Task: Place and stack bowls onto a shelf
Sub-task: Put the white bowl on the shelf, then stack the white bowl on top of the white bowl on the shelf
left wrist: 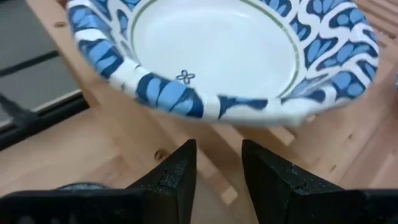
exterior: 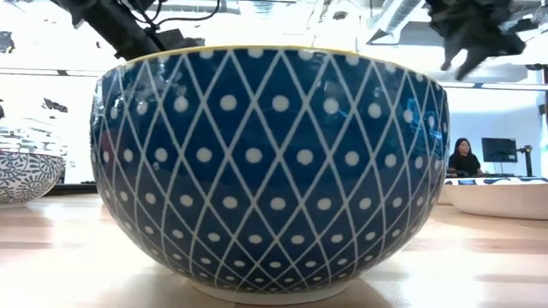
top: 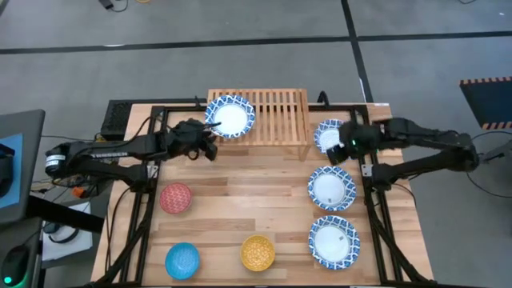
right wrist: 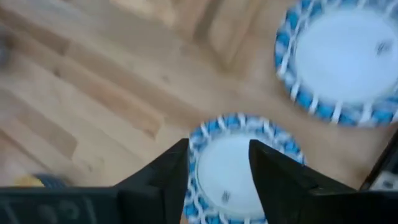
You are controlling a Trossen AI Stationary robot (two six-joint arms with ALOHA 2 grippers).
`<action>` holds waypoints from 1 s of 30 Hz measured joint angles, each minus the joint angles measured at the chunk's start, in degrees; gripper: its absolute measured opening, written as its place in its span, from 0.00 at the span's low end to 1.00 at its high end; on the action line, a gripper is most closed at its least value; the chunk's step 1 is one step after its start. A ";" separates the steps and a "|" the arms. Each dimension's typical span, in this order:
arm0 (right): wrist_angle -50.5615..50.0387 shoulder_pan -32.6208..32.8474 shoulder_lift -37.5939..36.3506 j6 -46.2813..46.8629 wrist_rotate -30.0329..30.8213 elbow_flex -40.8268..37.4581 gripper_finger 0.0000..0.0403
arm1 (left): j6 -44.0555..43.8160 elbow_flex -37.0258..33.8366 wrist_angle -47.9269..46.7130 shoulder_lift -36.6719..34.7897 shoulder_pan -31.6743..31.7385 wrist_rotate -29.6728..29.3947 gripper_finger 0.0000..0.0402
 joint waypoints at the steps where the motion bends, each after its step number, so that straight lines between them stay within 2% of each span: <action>1: 0.11 1.86 -0.64 1.90 -0.01 -1.62 0.50 | 0.00 0.00 0.85 0.37 0.46 0.64 0.28; 7: -0.50 11.16 -1.01 8.60 0.85 -9.48 0.51 | 3.12 3.06 -0.19 -1.01 1.53 2.18 0.28; 14: -1.35 14.38 0.40 6.12 -0.29 -17.67 0.52 | 6.43 9.39 -4.61 -3.38 1.70 3.00 0.28; 18: -0.43 14.11 0.43 2.22 -1.70 -21.06 0.54 | 6.31 11.13 -4.85 -3.82 1.67 4.18 0.28; 21: 1.59 12.57 0.36 1.98 1.37 -22.63 0.57 | 4.99 11.50 -4.84 -3.80 1.54 5.24 0.28; 26: 1.76 6.41 3.10 5.66 5.04 -23.06 0.60 | 3.70 11.54 -5.97 -3.56 0.19 5.01 0.28; 30: 2.38 1.72 7.37 0.83 5.23 -23.04 0.60 | 3.44 11.54 -7.25 -3.56 -0.44 3.85 0.28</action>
